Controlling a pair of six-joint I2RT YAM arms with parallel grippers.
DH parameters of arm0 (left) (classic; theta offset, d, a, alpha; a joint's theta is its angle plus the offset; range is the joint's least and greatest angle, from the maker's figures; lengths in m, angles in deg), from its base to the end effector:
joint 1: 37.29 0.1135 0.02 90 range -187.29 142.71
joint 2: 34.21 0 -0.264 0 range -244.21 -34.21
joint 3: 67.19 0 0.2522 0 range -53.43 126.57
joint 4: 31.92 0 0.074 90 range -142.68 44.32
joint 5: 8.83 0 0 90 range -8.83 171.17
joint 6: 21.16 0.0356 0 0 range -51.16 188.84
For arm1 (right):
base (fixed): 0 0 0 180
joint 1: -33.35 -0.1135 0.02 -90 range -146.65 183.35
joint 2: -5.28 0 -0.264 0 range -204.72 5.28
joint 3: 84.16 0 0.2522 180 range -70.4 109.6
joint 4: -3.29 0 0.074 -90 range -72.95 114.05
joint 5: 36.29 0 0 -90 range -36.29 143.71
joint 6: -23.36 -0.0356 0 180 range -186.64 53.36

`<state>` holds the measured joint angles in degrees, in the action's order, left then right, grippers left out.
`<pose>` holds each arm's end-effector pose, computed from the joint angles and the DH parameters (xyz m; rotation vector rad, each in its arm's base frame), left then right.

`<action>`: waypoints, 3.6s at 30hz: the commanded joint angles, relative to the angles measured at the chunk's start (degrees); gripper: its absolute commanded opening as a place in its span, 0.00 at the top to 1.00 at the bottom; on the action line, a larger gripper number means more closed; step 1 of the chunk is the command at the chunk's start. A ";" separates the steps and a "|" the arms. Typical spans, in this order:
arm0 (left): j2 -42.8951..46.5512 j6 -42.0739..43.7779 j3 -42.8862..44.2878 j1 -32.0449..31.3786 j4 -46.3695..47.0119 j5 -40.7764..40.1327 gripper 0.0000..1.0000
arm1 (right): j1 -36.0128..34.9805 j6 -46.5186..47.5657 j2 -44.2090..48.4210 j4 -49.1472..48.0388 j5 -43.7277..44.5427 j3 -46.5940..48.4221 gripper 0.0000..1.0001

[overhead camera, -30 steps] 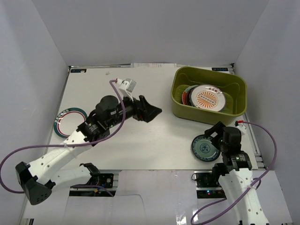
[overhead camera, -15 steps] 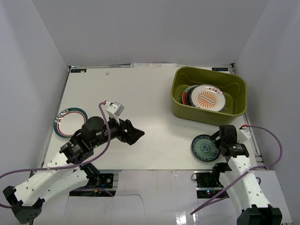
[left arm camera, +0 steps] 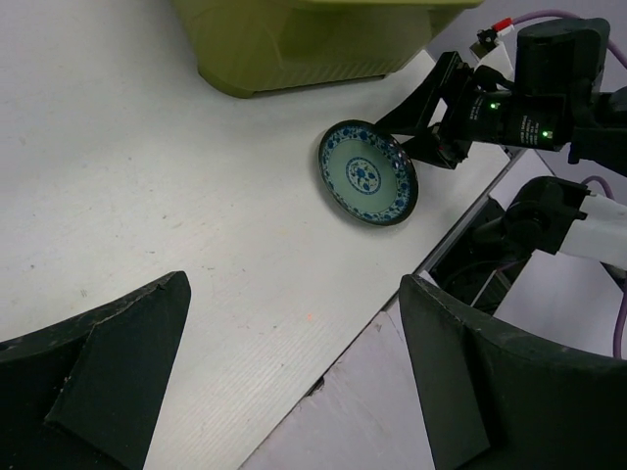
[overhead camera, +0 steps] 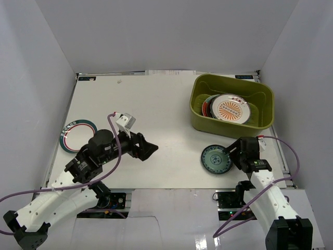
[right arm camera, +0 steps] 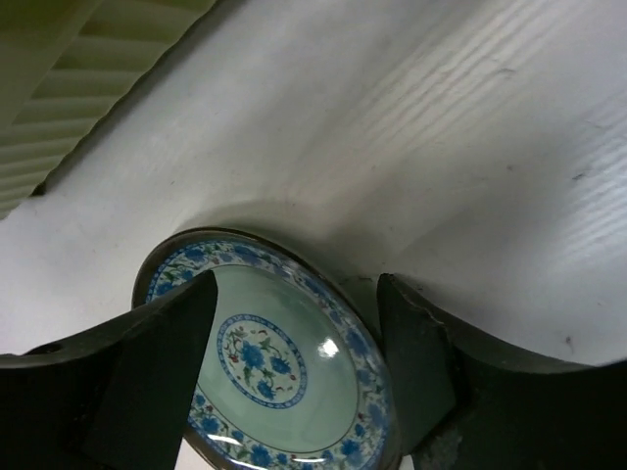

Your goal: Place the plates into the plastic bin on the countertop

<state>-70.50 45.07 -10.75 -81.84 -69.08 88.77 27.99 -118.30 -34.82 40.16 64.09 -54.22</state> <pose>0.1025 -0.1075 0.3247 0.4513 1.9236 -0.9283 0.1406 0.0067 0.1593 1.0174 2.1623 0.2581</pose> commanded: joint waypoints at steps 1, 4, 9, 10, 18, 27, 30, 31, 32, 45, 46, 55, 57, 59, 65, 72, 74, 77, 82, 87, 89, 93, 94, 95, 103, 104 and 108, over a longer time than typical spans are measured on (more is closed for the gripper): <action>-0.97 0.39 -0.66 1.22 0.19 0.23 0.02 | -1.14 -0.20 -0.69 -0.17 -6.41 -2.91 0.31; -2.11 0.13 -0.75 2.63 0.28 0.14 0.02 | -1.23 0.68 0.19 -1.40 -9.39 -4.40 0.43; -3.96 -0.31 -1.02 6.32 0.63 0.93 0.02 | -1.75 2.53 -0.68 -4.65 -14.15 -7.48 0.55; -4.48 -0.49 -1.19 7.63 0.72 1.10 0.02 | -1.84 2.88 -0.86 -5.00 -15.54 -7.92 0.57; -6.68 -1.80 -1.45 14.84 1.25 0.58 0.02 | -3.25 7.80 -0.86 -6.41 -21.26 -7.49 0.92; -6.42 -4.96 -1.63 18.80 0.99 -8.80 0.02 | -6.67 8.15 9.95 -2.99 -32.33 3.91 0.92; -6.51 -7.60 -1.89 19.94 1.16 -10.66 0.02 | -10.62 6.92 9.25 -6.23 -34.01 9.02 0.92; -6.68 -9.26 -1.89 20.12 1.25 -11.37 0.02 | -12.98 7.53 7.25 -6.93 -33.49 13.39 0.92; -6.86 -10.15 -1.98 20.12 1.51 -11.98 0.02 | -13.87 8.15 6.18 -7.38 -32.62 15.78 0.92; -12.31 -25.88 -4.79 20.47 1.43 -23.67 0.10 | -3.71 27.22 -16.32 -12.65 -1.05 44.72 0.92; -12.48 -26.50 -4.97 20.47 1.51 -24.64 0.10 | 0.84 27.49 -18.42 -12.74 -1.66 44.64 0.92; -15.65 -34.32 -11.64 26.18 1.34 -30.36 0.10 | 14.94 25.38 -26.96 -19.86 -15.37 34.36 0.92; -16.00 -34.50 -12.79 29.24 0.81 -30.36 0.10 | 15.21 24.77 -28.10 -21.09 -16.43 32.95 0.92; -15.83 -34.76 -13.58 33.02 0.11 -29.40 0.10 | 15.47 24.68 -28.89 -21.44 -16.79 32.60 0.92; -13.28 -35.12 -15.51 43.56 -1.65 -25.88 0.09 | 16.26 24.85 -29.34 -21.53 -16.60 32.07 0.79; -12.13 -37.13 -18.59 54.21 -2.79 -22.54 0.02 | 16.18 25.20 -23.64 -21.09 -20.38 31.98 0.03; -12.05 -38.27 -19.47 57.11 -2.09 -20.52 0.02 | 16.00 25.03 -21.79 -21.79 -25.28 31.98 0.01; -12.39 -39.85 -20.26 58.44 -0.16 -21.47 0.02 | 14.77 25.03 -17.23 -21.80 -28.64 31.72 0.02; -16.26 -42.85 -20.70 62.48 4.23 -22.19 0.02 | 10.56 25.46 -12.38 -24.06 -30.93 30.31 0.04; -20.13 -46.27 -22.37 65.21 10.73 -21.83 0.05 | 5.46 26.96 -11.85 -24.87 -33.75 29.52 0.07; -21.53 -46.89 -23.16 65.82 12.93 -22.27 0.10 | 1.95 27.84 -11.50 -25.22 -33.23 28.82 0.07; -27.24 -47.25 -24.30 67.93 19.16 -20.61 0.16 | -0.52 28.02 -10.97 -25.93 -33.13 27.15 0.09; -29.86 -47.25 -24.48 68.54 20.31 -20.26 0.17 | -1.04 28.02 -11.05 -25.93 -33.13 26.80 0.09; -31.02 -47.42 -24.57 68.72 22.50 -19.90 0.19 | -2.18 28.02 -11.14 -26.01 -33.40 26.53 0.09; -37.10 -45.40 -26.24 69.60 30.86 -14.98 0.72 | -5.27 28.02 -10.27 -26.28 -33.13 24.95 0.10; -36.83 -44.88 -26.41 69.69 31.48 -14.72 0.77 | -5.62 27.84 -10.09 -26.28 -33.31 25.03 0.10; -35.51 -43.56 -27.29 69.69 33.32 -12.87 1.00 | -6.94 26.79 -9.56 -26.37 -33.84 25.12 0.11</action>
<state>-105.65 -2.19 -35.47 -12.01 -31.79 73.78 22.09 -91.59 -45.62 16.47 31.19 -29.10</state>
